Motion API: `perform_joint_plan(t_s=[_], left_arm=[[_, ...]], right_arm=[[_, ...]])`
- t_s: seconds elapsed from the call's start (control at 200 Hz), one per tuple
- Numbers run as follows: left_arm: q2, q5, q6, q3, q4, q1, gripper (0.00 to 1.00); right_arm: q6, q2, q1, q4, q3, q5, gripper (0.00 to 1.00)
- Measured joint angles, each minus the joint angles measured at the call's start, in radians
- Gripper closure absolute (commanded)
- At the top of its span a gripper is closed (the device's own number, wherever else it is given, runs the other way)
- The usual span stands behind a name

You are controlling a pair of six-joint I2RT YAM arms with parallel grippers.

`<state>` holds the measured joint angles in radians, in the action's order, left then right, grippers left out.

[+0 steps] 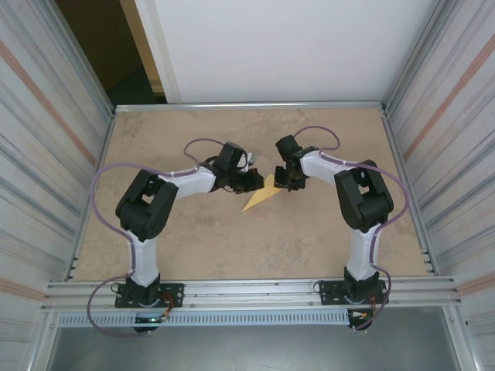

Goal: Fold a paper plane with a square sheet of paper (pick it up from the middle)
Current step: Fold the wing for the fifth time at the center of the table.

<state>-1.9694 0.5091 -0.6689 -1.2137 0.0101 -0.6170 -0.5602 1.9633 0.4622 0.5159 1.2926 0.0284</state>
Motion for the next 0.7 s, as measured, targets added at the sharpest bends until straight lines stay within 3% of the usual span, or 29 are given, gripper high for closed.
perform_joint_plan(t_s=[0.697], left_arm=[[-0.086, 0.006, 0.04, -0.028, 0.052, -0.011, 0.91]], right_arm=[[0.0, 0.001, -0.005, -0.002, 0.0, 0.009, 0.64]])
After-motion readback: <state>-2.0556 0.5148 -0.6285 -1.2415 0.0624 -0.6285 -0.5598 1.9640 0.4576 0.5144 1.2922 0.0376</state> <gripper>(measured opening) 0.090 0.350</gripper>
